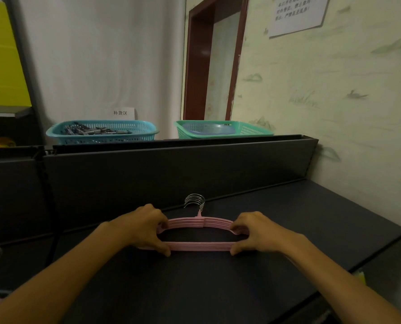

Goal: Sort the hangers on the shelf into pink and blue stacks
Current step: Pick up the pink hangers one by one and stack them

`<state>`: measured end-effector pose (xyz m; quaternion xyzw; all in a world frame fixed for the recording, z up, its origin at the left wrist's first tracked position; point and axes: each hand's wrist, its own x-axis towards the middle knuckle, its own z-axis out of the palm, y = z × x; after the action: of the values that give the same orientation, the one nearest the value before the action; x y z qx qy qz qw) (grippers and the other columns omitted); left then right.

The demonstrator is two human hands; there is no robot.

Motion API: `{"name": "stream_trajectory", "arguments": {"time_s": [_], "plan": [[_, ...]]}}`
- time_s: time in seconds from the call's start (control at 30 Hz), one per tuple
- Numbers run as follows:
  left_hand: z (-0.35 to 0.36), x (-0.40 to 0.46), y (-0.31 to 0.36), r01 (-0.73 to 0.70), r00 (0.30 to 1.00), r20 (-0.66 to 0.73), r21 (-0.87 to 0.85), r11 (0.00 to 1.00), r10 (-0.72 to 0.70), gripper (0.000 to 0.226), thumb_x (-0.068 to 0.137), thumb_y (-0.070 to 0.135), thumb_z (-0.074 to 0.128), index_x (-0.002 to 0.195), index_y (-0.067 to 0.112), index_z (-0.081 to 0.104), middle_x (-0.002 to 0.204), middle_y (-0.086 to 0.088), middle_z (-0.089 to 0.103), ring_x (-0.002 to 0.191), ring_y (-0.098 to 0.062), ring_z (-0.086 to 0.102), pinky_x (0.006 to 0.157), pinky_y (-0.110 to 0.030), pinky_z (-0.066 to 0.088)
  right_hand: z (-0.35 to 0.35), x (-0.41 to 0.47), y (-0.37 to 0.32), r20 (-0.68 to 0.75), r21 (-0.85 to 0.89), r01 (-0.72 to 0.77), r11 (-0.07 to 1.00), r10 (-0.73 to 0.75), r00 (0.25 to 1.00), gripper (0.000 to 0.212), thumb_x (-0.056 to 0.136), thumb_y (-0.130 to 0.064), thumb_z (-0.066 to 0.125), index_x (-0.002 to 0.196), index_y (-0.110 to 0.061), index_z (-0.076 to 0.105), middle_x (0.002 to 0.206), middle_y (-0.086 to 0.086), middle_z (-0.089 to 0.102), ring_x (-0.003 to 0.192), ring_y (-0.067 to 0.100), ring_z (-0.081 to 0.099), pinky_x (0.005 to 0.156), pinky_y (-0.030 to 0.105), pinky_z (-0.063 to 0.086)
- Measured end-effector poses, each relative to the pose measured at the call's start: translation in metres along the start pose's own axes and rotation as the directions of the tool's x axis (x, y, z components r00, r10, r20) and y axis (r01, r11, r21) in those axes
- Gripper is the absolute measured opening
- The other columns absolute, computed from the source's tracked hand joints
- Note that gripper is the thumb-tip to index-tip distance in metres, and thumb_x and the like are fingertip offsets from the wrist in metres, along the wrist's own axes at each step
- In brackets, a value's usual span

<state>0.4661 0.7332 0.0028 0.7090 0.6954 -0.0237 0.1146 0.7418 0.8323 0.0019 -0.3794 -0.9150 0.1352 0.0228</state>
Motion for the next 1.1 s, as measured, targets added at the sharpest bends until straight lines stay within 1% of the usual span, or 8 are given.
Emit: {"name": "stream_trajectory", "arguments": {"time_s": [0.2,0.33,0.43,0.53,0.63,0.83,1.0,1.1], "plan": [[-0.003,0.002,-0.003,-0.010,1.000,0.017,0.003,1.000,0.010,0.074,0.071,0.054,0.073,0.134,0.025,0.046,0.132,0.003,0.044,0.117,-0.012,0.044,0.093,-0.024,0.043,0.001,0.004,0.004,-0.002,-0.032,-0.012,0.999,0.012,1.000,0.071,0.066,-0.060,0.077,0.122,-0.019,0.060,0.107,-0.015,0.053,0.092,-0.001,0.052,0.074,0.014,0.043],[-0.002,0.002,-0.004,0.010,0.999,0.039,0.010,1.000,-0.010,0.060,0.071,0.054,0.074,0.118,0.022,0.057,0.120,0.004,0.052,0.106,-0.010,0.051,0.085,-0.021,0.047,0.005,0.005,0.003,-0.003,-0.087,-0.018,0.996,0.018,1.000,0.071,0.070,-0.060,0.074,0.124,-0.018,0.059,0.116,-0.007,0.057,0.098,0.005,0.055,0.083,0.023,0.050],[-0.001,0.003,-0.005,0.015,0.999,0.041,0.010,1.000,-0.016,0.051,0.071,0.054,0.073,0.107,0.020,0.061,0.110,0.003,0.058,0.097,-0.008,0.056,0.079,-0.020,0.049,0.004,0.006,0.002,-0.002,-0.094,-0.013,0.995,0.013,1.000,0.069,0.072,-0.060,0.073,0.124,-0.018,0.058,0.116,-0.007,0.056,0.098,0.005,0.054,0.085,0.024,0.050],[0.000,0.004,-0.006,-0.026,0.999,0.024,0.019,0.999,0.026,0.063,0.071,0.056,0.072,0.122,0.024,0.055,0.124,0.004,0.052,0.110,-0.010,0.051,0.092,-0.027,0.047,0.002,0.007,0.001,0.013,-0.066,0.000,0.998,0.001,1.000,0.072,0.071,-0.058,0.075,0.128,-0.018,0.057,0.115,-0.009,0.055,0.098,0.003,0.054,0.087,0.023,0.050],[0.000,0.005,-0.005,-0.044,0.999,0.013,0.019,0.999,0.044,0.071,0.071,0.056,0.072,0.131,0.026,0.049,0.132,0.004,0.048,0.116,-0.011,0.048,0.096,-0.028,0.045,0.001,0.008,-0.001,0.024,-0.052,-0.002,0.999,0.003,1.000,0.076,0.072,-0.055,0.076,0.134,-0.018,0.052,0.123,-0.005,0.056,0.104,0.005,0.056,0.091,0.026,0.050],[0.004,0.007,-0.007,-0.015,1.000,0.013,0.011,1.000,0.015,0.075,0.070,0.059,0.071,0.132,0.025,0.047,0.132,0.003,0.047,0.116,-0.011,0.048,0.096,-0.029,0.045,-0.001,0.007,-0.003,0.013,-0.049,-0.001,0.999,0.002,1.000,0.076,0.072,-0.052,0.077,0.135,-0.019,0.051,0.126,-0.005,0.054,0.106,0.005,0.053,0.089,0.021,0.047],[0.007,0.011,-0.012,0.032,0.999,0.025,-0.020,0.999,-0.031,0.079,0.065,0.063,0.073,0.132,0.031,0.046,0.133,0.004,0.043,0.116,-0.013,0.046,0.098,-0.033,0.046,-0.002,0.007,-0.001,0.067,-0.048,-0.030,0.998,0.034,0.997,0.075,0.071,-0.049,0.080,0.135,-0.021,0.052,0.131,-0.004,0.054,0.112,0.009,0.055,0.095,0.028,0.049],[0.007,0.013,-0.013,0.044,0.999,0.031,-0.045,0.998,-0.043,0.077,0.065,0.058,0.076,0.131,0.029,0.048,0.133,0.004,0.046,0.116,-0.013,0.048,0.098,-0.032,0.046,-0.004,0.009,-0.001,0.073,-0.072,-0.022,0.997,0.028,0.997,0.076,0.071,-0.048,0.080,0.136,-0.020,0.051,0.132,-0.002,0.054,0.114,0.011,0.053,0.096,0.028,0.048]]}}
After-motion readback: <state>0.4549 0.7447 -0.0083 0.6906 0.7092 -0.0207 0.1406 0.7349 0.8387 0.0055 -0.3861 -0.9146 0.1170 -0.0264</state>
